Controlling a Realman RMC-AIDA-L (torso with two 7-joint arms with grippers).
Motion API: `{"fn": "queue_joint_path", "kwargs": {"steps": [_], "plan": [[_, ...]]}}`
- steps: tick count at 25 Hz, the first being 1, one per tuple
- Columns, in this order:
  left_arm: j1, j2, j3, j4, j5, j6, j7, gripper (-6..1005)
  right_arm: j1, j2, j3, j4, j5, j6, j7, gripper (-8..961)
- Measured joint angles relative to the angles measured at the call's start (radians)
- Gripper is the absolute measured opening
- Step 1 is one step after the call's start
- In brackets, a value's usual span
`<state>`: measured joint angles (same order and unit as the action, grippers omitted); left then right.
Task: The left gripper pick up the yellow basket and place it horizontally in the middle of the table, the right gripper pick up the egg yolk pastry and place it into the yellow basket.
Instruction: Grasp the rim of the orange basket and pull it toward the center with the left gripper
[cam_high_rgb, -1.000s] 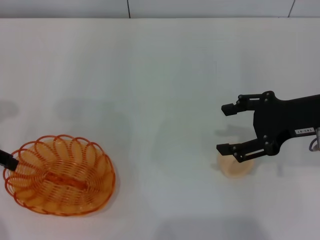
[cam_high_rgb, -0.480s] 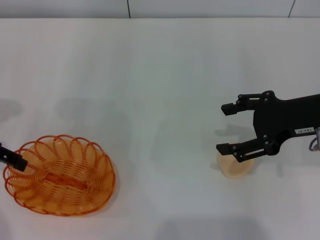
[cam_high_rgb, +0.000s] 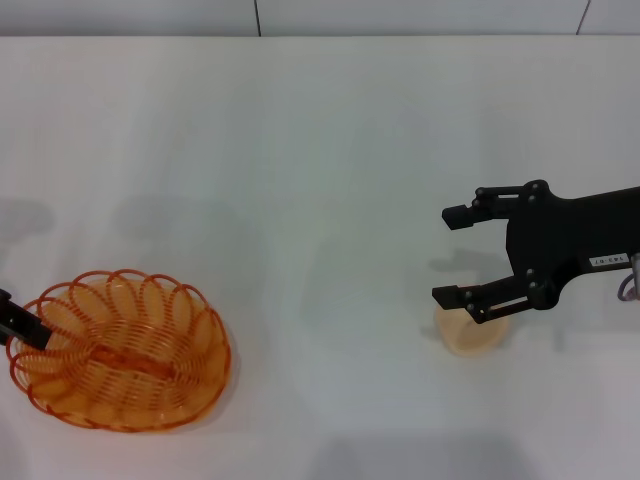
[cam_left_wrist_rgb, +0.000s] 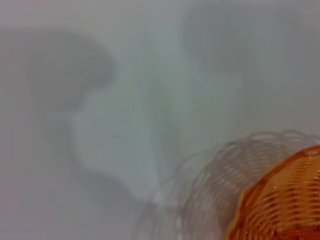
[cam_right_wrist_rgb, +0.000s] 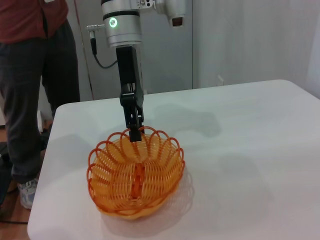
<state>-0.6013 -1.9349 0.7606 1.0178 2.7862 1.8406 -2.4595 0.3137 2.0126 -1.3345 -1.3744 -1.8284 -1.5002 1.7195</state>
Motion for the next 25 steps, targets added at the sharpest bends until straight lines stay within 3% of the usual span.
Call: {"fn": "queue_joint_path", "kwargs": {"steps": [3,19,25], "plan": [[0.000,0.001,0.000,-0.004,0.008,-0.004,-0.002,534,0.000,0.000,0.000,0.000,0.000,0.000,-0.001,869],[-0.014,-0.006,0.000,-0.035,0.026,-0.039,-0.006,505,0.001,0.000,-0.003,-0.001,0.000,-0.001,0.000,869],[-0.023,-0.011,0.001,-0.041,0.046,-0.049,-0.006,400,0.001,0.000,-0.002,0.000,0.000,-0.004,0.000,869]]}}
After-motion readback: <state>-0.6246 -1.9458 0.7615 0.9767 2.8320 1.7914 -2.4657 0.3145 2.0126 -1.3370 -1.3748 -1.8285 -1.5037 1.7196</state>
